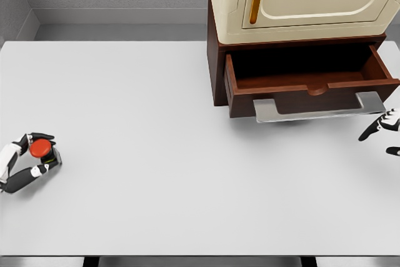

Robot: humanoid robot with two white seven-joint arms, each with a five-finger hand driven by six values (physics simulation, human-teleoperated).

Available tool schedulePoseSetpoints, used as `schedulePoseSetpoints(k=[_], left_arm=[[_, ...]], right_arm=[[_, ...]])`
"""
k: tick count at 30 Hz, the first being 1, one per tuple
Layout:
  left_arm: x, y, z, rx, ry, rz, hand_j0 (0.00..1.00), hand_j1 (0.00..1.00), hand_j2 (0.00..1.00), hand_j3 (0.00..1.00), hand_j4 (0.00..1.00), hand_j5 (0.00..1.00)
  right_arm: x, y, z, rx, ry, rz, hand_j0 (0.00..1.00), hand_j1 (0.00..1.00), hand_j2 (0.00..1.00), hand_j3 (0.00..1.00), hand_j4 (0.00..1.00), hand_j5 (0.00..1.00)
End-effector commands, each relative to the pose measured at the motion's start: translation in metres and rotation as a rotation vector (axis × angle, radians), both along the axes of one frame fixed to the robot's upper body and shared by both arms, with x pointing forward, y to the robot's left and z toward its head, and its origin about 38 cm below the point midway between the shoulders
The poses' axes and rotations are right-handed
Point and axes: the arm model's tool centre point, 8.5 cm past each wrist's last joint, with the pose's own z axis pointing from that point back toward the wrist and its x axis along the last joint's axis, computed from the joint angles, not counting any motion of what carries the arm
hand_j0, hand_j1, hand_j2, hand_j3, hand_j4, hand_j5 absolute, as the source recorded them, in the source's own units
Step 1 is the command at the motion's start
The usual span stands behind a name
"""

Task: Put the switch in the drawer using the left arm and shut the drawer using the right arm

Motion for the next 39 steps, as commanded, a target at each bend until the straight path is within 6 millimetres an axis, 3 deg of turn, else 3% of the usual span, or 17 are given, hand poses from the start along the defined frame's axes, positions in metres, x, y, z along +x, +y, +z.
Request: schedulePoseSetpoints(k=[1,15,39], left_arm=[[0.002,0.000,0.003,0.001,-0.008,-0.002,0.48,0.48,0.48,0.48,0.48,0.48],[0.027,-0.005,0.025,0.002,-0.085,-0.025,0.44,0.44,0.44,0.44,0.44,0.44],[0.056,-0.052,0.081,-0.067,-0.258,-0.157,0.44,0.44,0.44,0.44,0.44,0.44]], right_arm=[[0.000,0.000,0.001,0.006,0.002,-0.002,0.66,0.66,0.66,0.66,0.66,0.66],[0.001,0.000,0.002,0.006,-0.004,-0.001,0.67,0.67,0.67,0.67,0.67,0.67],[0.001,0.000,0.002,0.006,-0.003,-0.001,0.64,0.64,0.64,0.64,0.64,0.64]])
